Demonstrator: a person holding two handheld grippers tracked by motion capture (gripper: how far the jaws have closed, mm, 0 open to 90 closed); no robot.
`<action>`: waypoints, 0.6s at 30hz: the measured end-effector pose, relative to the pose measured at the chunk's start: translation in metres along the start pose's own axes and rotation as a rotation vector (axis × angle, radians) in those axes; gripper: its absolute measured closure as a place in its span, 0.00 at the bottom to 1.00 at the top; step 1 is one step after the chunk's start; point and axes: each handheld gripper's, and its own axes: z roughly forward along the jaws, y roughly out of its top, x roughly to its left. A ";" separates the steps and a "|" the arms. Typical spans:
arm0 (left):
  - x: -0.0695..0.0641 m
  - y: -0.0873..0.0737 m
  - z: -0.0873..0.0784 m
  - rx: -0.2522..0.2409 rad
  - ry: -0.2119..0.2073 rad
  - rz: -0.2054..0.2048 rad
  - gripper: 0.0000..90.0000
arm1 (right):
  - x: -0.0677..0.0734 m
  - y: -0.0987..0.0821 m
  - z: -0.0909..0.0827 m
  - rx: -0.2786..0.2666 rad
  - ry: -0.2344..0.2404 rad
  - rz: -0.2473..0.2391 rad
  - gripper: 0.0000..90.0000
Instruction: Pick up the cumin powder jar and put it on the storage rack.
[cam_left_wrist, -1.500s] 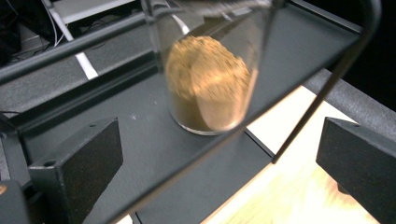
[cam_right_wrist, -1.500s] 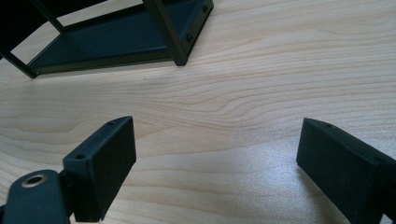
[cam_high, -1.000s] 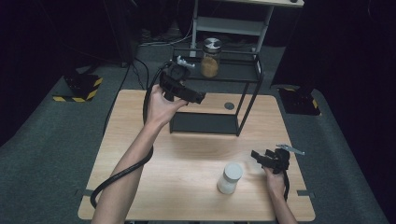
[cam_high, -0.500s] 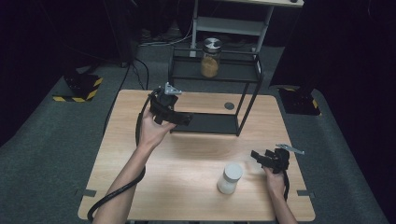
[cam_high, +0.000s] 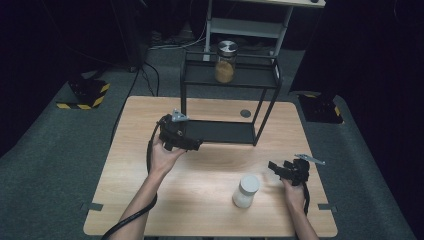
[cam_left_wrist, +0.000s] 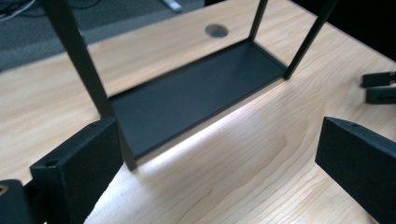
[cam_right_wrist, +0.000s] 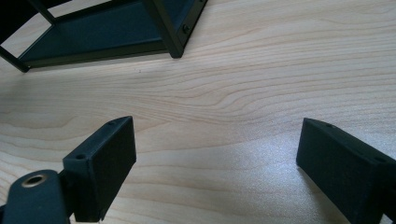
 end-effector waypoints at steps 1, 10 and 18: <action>0.001 -0.004 0.001 -0.002 0.003 -0.007 0.01 | 0.000 0.000 0.000 -0.001 0.000 0.000 0.12; 0.011 -0.036 0.012 0.023 0.044 -0.034 0.02 | 0.000 0.000 0.000 0.002 0.001 -0.003 0.12; 0.017 -0.055 0.022 0.048 0.058 -0.047 0.02 | 0.000 0.001 0.000 0.007 -0.001 -0.004 0.12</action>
